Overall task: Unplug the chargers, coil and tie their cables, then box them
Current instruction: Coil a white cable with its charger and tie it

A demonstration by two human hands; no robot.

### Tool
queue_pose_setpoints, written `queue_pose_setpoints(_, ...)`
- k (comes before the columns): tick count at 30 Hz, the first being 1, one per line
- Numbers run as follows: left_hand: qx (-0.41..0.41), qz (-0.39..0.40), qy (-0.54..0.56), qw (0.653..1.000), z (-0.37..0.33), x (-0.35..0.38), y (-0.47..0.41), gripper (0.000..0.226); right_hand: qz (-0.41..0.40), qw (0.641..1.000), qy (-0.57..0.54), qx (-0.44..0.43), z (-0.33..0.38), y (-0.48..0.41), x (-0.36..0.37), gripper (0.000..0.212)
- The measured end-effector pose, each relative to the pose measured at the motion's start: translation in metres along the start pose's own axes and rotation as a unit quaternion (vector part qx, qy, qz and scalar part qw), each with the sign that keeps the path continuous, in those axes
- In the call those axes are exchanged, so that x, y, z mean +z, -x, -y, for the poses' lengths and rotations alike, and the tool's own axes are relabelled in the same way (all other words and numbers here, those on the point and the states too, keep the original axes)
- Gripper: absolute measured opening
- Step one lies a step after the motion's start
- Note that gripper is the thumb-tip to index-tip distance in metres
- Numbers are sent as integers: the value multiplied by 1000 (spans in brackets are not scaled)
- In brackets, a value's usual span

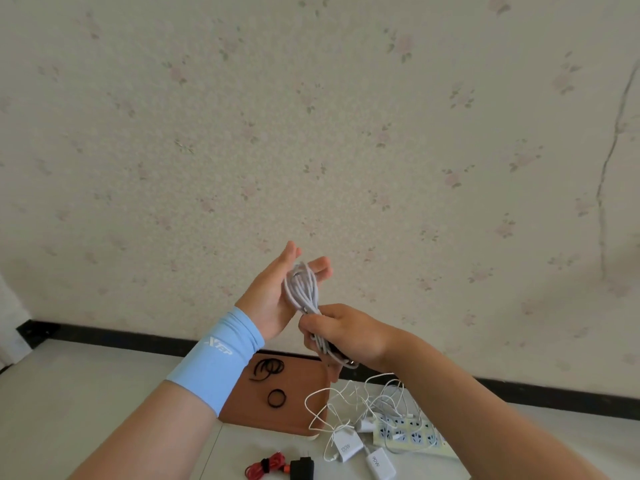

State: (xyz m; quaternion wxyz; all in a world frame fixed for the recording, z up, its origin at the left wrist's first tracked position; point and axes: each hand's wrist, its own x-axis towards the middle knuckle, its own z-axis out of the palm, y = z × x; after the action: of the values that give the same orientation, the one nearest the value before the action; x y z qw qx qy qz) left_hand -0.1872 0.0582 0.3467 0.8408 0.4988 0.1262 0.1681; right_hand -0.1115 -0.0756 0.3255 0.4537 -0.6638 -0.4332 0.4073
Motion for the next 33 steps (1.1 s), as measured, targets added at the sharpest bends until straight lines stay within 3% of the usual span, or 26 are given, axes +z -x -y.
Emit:
queue_pose_setpoints(4,-75,66,-176,979,15,-8,7,82,-37,998,-57,-10,0,-1,-7,29)
queue_pose_setpoints(6,-70,70,-229,968,24,-1,9,76,-55,998,-8,-24,0,-1,-5,24)
queue_pose_setpoints(9,-66,-26,-213,975,32,5,4,46,-74,997,30,-19,-1,-3,3,16)
queue_pose_setpoints(11,-70,-49,-221,972,33,2,-1,28,-79,997,27,5,-1,-6,4,15)
queue_pose_setpoints(14,-61,-43,-193,978,29,-2,-4,28,3,999,-14,43,1,-4,-8,10)
queue_pose_setpoints(16,-59,-56,-123,989,21,-6,-7,27,65,992,-68,87,-4,-2,-21,31)
queue_pose_setpoints(17,-61,-61,-93,992,17,-10,-8,27,62,988,-88,108,-9,-1,-27,41)
queue_pose_setpoints(19,-73,-67,-58,993,12,-18,-8,27,7,986,-108,124,-15,0,-35,42)
queue_pose_setpoints(24,-162,-14,-160,974,15,-18,-2,27,-182,983,-18,30,-13,-2,-37,37)
queue_pose_setpoints(28,-199,97,-271,937,21,-5,2,27,-212,963,131,-100,-13,-4,-27,42)
queue_pose_setpoints(31,-224,159,-334,902,21,3,4,42,-226,936,220,-158,-13,-7,-22,40)
queue_pose_setpoints(33,-234,181,-348,890,21,3,4,29,-258,915,265,-163,-12,-11,-22,36)
